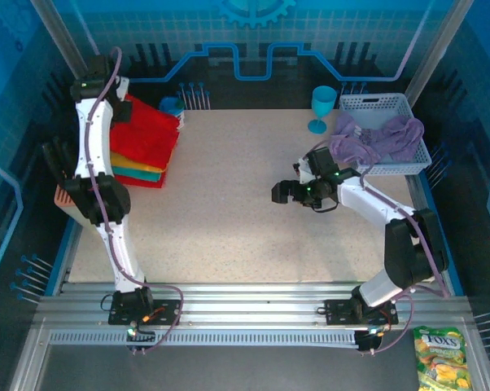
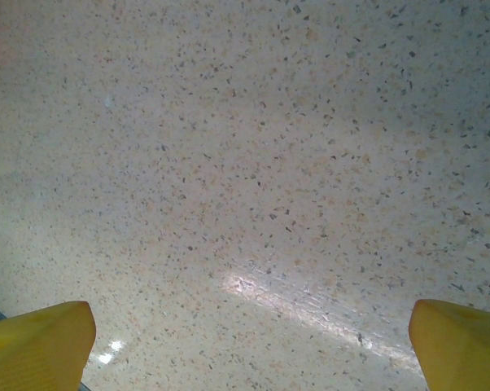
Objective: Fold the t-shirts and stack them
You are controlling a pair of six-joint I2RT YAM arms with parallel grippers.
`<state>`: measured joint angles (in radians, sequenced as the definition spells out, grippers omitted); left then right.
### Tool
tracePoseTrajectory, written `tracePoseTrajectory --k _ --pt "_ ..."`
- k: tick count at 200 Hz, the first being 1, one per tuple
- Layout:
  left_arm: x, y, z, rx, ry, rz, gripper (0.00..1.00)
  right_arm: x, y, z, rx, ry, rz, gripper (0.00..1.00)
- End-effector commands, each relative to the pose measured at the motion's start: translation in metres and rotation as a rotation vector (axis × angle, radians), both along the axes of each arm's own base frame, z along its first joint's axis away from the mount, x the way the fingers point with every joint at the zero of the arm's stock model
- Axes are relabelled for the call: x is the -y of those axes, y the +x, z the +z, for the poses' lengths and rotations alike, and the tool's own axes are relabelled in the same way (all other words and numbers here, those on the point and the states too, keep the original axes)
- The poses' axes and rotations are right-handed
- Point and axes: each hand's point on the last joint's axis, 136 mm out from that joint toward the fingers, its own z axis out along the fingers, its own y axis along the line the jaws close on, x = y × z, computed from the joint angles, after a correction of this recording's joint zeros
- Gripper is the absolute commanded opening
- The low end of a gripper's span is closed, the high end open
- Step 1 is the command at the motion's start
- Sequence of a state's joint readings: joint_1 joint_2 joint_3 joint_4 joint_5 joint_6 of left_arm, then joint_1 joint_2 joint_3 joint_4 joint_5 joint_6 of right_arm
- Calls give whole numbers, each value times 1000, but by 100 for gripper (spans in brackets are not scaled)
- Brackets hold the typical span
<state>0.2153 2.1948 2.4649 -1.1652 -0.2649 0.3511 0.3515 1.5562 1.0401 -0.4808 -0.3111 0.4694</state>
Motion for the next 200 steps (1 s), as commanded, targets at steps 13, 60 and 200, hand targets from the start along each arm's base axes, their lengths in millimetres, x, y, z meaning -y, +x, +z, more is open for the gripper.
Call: tracePoseTrajectory --k 13,60,200 --pt "-12 10 -18 -2 40 8 0 -10 -1 3 -5 14 41 100" --pt "-41 16 -28 2 90 80 0 -10 -3 1 -8 11 43 100" --pt "-75 23 -58 -34 129 136 0 -12 -4 -4 -32 4 50 100"
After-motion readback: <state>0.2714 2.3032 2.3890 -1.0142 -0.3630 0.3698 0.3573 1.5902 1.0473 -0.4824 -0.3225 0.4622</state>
